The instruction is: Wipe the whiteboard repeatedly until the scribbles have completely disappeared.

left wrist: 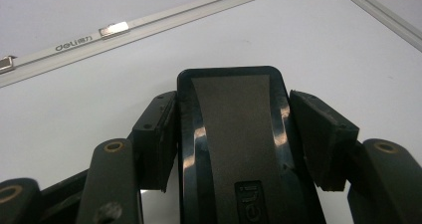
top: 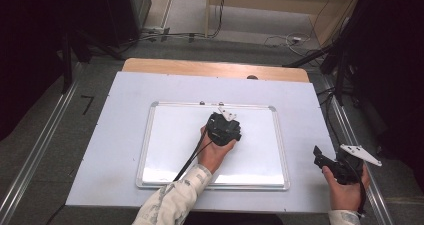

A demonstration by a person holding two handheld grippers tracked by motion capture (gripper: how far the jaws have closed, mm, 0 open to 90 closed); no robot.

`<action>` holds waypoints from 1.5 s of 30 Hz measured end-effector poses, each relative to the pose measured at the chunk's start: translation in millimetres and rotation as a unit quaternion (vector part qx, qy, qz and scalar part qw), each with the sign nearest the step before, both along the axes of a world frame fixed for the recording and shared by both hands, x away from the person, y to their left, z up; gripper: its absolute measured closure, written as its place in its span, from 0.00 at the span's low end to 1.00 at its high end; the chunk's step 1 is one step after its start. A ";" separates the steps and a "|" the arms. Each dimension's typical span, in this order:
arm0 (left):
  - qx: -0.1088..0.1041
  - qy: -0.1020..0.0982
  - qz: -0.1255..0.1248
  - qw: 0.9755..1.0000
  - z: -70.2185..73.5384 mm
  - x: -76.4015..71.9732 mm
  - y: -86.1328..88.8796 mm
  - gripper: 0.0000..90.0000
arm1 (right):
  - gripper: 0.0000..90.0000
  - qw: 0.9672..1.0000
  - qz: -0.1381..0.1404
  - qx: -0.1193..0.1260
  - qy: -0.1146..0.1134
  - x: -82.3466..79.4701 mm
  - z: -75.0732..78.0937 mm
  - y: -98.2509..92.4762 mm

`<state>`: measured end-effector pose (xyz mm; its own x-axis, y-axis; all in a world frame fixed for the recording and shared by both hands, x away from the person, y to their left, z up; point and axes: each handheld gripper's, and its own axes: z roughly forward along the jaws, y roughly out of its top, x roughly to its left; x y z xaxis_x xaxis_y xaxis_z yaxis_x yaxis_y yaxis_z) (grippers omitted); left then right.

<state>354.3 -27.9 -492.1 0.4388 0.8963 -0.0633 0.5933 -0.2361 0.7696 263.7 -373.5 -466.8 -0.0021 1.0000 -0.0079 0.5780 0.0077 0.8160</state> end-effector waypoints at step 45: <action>0.005 0.002 0.034 0.999 -0.1 -0.8 48.4 0.44 | 0.21 1.000 0.002 -0.003 0.000 2.4 0.5 4.4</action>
<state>353.5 20.5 -492.1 0.3769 0.9246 -0.0546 0.6106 -0.2037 0.7653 266.0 -369.1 -466.3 -0.0061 0.9999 -0.0130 0.5783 0.0142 0.8157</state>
